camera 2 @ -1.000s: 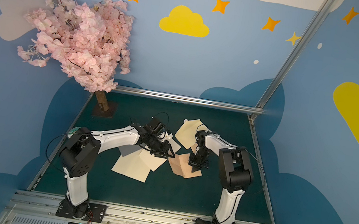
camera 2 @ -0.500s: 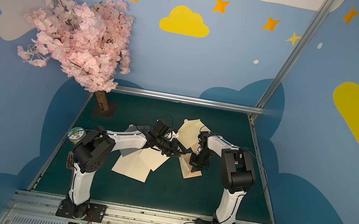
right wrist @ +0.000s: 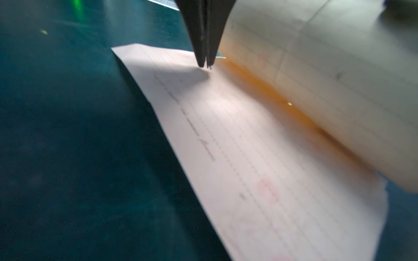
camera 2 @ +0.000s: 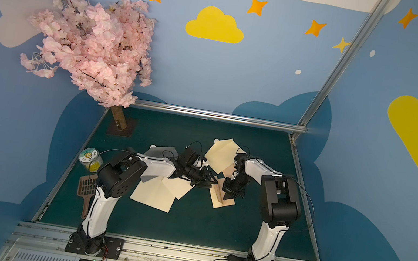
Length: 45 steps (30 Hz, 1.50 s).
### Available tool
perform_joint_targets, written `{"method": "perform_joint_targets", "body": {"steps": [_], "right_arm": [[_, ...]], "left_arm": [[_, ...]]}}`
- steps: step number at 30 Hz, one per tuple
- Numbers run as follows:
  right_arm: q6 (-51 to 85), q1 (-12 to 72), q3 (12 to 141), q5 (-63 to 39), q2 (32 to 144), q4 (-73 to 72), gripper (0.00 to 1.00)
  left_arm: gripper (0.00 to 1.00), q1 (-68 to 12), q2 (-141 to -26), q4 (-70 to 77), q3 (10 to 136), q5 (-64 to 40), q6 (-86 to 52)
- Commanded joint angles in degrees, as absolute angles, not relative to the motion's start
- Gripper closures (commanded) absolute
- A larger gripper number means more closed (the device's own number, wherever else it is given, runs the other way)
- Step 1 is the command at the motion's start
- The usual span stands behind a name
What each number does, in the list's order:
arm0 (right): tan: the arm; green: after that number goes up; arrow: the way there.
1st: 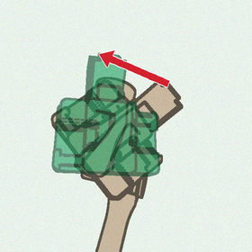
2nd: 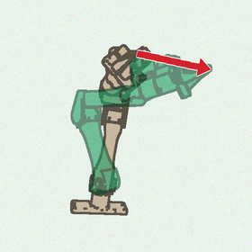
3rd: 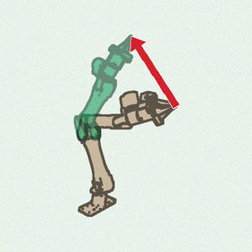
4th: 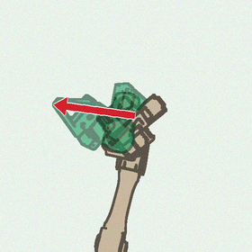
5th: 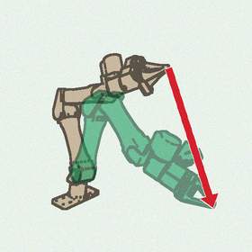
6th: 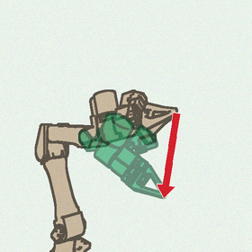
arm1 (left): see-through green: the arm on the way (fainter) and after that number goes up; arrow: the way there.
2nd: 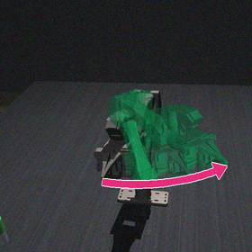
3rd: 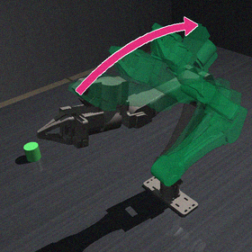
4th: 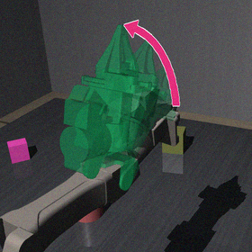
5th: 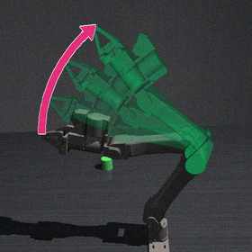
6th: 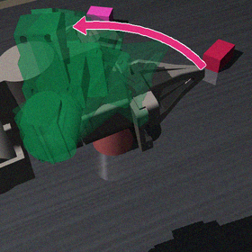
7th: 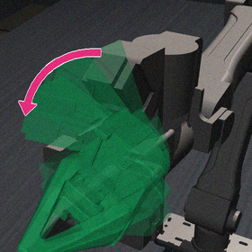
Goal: Fold the letter paper in half and place it into the envelope
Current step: Fold the letter paper at the center of the board.
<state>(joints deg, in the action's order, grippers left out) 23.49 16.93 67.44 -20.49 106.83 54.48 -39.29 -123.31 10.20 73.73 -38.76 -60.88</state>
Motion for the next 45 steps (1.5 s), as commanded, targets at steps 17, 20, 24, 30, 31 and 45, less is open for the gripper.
{"method": "perform_joint_targets", "body": {"steps": [17,20,24,30,31,45], "right_arm": [[20.97,16.70,75.88,-15.40,93.23,67.65,1.00],[20.92,16.79,76.04,-15.36,92.81,67.62,1.00],[21.00,16.88,74.95,-16.67,95.18,65.19,1.00],[20.83,16.53,73.26,-17.08,102.05,59.63,1.00],[20.75,16.46,73.24,-17.35,103.19,59.01,1.00],[20.38,15.68,74.15,-17.49,115.48,54.67,1.00]], "left_arm": [[0.07,-40.08,-127.32,0.15,82.15,-35.83,-58.24],[0.07,-40.07,-128.13,-0.37,83.17,-35.94,-58.36],[0.08,-40.17,-128.77,-1.40,84.43,-36.00,-58.23],[0.08,-39.85,-127.92,-3.40,84.97,-35.93,-57.41],[0.08,-39.81,-127.62,-3.74,84.97,-35.83,-57.20],[0.08,-39.11,-119.88,-13.46,82.69,-32.51,-49.13]]}}
